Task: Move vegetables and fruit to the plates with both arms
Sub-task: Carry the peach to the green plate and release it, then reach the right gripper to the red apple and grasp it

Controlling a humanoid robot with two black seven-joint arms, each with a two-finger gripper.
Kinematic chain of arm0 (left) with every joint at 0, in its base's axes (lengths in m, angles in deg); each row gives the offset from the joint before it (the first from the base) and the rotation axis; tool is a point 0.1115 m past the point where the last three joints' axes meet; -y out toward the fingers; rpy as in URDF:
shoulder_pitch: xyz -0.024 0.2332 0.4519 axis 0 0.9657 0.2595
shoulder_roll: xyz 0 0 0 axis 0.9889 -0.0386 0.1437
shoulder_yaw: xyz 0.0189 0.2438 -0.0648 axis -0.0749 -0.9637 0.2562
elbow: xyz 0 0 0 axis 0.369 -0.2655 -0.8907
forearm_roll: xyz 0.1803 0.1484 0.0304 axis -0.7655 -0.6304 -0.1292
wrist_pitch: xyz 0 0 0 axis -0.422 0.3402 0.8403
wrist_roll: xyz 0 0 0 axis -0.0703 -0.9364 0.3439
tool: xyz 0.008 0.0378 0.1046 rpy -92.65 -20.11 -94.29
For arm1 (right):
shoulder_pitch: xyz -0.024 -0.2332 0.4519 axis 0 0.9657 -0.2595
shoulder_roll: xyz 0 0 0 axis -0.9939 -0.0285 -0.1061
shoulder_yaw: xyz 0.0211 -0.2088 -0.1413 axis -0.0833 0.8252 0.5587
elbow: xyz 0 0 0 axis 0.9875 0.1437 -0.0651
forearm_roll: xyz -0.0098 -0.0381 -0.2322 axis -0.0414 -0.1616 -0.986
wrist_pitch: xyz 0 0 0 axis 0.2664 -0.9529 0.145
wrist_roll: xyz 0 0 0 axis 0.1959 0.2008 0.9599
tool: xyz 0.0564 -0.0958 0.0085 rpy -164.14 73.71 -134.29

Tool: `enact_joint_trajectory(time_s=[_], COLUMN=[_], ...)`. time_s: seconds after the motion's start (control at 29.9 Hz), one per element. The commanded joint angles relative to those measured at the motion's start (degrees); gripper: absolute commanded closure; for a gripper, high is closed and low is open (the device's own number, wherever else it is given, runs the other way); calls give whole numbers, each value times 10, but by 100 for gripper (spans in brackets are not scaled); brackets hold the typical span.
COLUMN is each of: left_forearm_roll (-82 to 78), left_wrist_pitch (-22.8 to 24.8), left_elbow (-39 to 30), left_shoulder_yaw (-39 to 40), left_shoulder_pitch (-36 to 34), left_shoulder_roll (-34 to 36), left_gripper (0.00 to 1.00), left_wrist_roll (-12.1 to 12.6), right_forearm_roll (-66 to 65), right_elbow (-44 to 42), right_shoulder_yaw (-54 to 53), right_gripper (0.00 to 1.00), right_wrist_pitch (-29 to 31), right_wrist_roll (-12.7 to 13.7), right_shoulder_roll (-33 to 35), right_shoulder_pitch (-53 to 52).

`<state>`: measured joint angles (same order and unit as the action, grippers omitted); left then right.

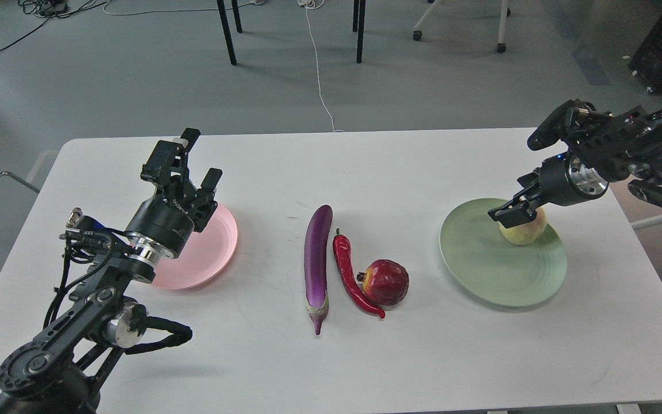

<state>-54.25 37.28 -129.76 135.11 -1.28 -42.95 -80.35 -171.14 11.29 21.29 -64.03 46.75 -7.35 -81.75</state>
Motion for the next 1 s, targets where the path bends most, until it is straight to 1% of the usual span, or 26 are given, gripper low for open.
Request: enact_joint_trajectory(time_s=[0.0, 0.13, 0.37, 0.67, 0.97], left_forearm_roll=[0, 0, 0, -1, -1], left_wrist_pitch=[0, 0, 0, 0, 0], left_elbow=[0, 0, -7, -7, -7], left_shoulder_yaw=[0, 0, 3, 3, 3], left_shoulder_pitch=[0, 0, 8, 11, 11], left_shoulder_roll=[-1, -1, 1, 2, 5], left_gripper=[1, 1, 1, 1, 1], left_wrist_roll=[0, 0, 0, 0, 0], right_forearm_roll=[47, 67, 69, 69, 68], right_elbow=[65, 111, 107, 52, 21], right_shoulder_yaw=[-7, -7, -5, 14, 28], right_gripper=[3, 3, 3, 3, 5], right_wrist_pitch=[14, 24, 24, 24, 23], right_wrist_roll=[0, 0, 0, 0, 0], right_shoulder_roll=[-1, -33, -111, -187, -224], right_shoulder_pitch=[-38, -48, -20, 20, 39])
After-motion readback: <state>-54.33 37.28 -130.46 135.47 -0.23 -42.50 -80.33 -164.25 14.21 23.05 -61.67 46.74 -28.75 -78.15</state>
